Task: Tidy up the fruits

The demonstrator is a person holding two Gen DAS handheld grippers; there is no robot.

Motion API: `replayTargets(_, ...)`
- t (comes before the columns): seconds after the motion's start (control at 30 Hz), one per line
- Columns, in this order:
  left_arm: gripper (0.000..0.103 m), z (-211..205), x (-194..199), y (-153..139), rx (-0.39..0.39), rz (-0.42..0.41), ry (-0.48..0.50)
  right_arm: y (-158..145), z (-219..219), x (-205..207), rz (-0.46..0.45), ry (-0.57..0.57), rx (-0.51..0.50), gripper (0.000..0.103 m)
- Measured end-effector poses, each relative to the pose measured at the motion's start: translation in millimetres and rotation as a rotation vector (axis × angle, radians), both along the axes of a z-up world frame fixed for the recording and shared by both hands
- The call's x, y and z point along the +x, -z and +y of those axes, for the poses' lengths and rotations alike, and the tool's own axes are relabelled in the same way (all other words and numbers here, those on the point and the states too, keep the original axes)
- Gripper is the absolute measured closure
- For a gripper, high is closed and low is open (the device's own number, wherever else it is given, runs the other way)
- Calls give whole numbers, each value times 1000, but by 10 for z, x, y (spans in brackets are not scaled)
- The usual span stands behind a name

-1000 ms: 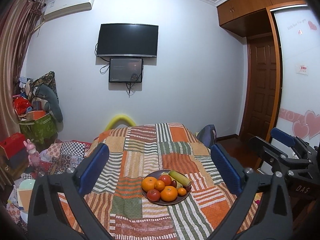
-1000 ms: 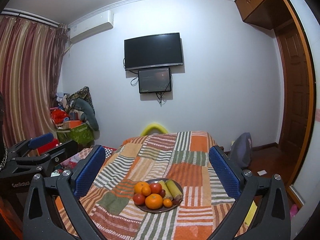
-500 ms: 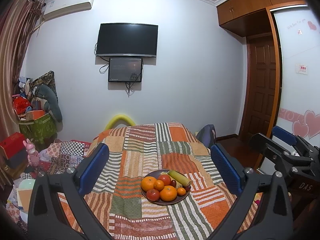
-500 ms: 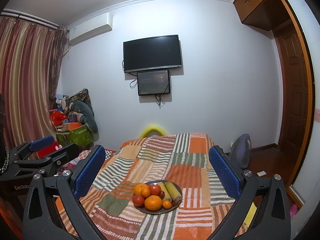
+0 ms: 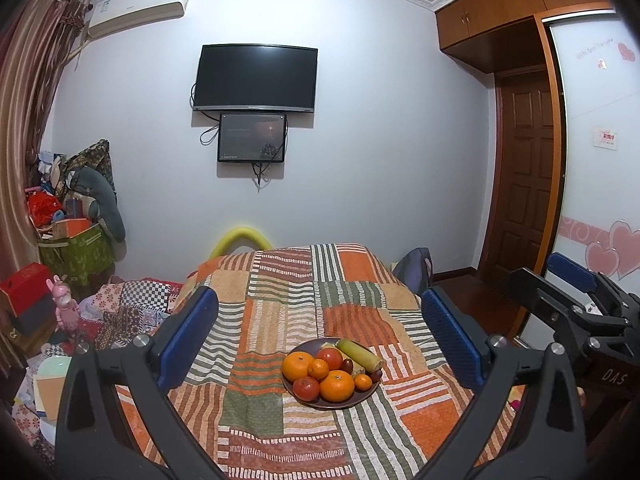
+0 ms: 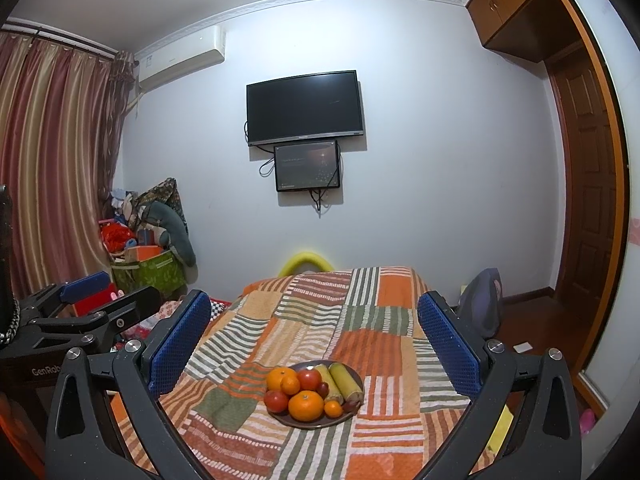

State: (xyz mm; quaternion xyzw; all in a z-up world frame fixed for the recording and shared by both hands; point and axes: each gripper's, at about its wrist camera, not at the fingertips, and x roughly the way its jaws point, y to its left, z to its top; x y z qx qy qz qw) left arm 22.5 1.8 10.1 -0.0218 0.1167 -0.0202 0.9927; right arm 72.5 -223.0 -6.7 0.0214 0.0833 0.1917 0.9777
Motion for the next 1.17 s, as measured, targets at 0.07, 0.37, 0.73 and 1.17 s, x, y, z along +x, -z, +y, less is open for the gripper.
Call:
replayTargets(0.07,0,1,-2,2,0,0,-2,-3,-1,-6,-1,1,-1,0)
replayTargets(0.37,0,19,19,5,-10,11,-1,-35,-7,-10,-5,3,1,0)
replayTargets(0.73,0,42,30,11,-22,18,27,-39,-8,4,-3,5,1,0)
replayTargets(1.17,0,15,14,28,-7,16,34,-11,18,44,4,-1,-6,0)
